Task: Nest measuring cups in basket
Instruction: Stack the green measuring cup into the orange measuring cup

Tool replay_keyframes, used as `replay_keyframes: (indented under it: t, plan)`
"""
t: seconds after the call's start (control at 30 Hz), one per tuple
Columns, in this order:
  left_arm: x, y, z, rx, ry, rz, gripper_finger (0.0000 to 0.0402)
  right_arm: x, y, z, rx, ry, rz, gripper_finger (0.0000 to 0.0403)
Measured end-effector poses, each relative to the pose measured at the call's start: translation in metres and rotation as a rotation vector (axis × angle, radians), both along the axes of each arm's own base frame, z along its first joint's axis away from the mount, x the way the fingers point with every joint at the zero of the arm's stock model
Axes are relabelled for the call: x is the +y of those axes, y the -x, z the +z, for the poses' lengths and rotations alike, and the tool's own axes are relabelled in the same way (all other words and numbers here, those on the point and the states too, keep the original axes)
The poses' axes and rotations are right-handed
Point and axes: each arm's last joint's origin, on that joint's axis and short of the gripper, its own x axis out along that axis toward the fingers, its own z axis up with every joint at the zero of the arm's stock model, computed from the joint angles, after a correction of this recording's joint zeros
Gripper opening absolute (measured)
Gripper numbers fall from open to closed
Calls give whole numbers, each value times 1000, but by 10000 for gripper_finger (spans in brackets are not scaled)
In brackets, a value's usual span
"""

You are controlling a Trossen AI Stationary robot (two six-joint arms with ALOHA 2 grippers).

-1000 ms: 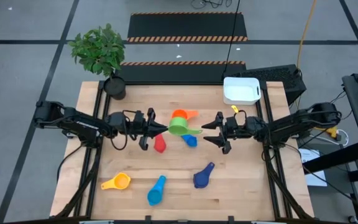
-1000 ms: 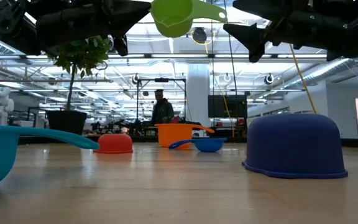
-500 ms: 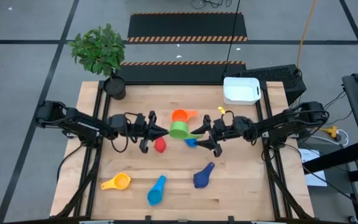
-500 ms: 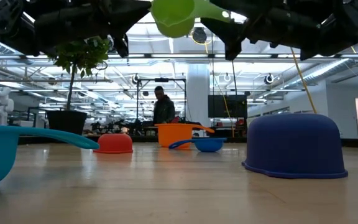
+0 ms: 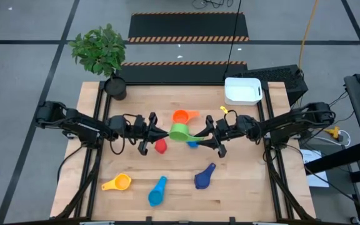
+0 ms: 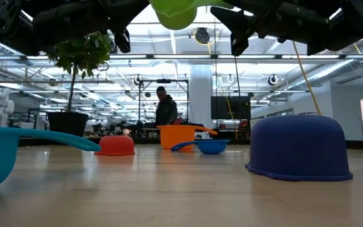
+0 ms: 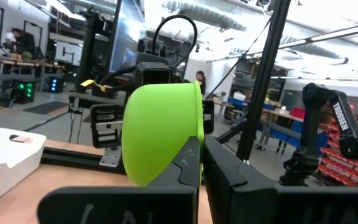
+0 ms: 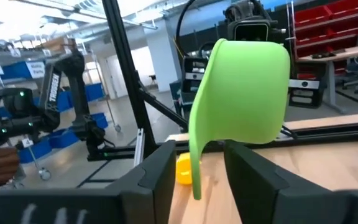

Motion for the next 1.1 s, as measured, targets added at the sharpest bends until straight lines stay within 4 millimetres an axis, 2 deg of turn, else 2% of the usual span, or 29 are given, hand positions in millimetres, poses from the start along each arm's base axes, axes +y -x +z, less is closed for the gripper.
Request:
replay_keyframes:
  t: [0.33,0.63,0.8,0.9,1.1]
  plan:
    - [0,0,0,2,0,1,8,0,3,4,6,15,-7,73]
    - [0,0,0,4,0,1,8,0,3,4,4,37,-10,9]
    - [0,0,-1,17,3,-1,10,0,3,3,13,36,-7,5]
    - [-2,0,-2,20,2,-7,30,0,4,2,25,34,-7,3]
    - [-6,1,0,18,-2,-8,119,-9,9,4,86,30,-40,2]
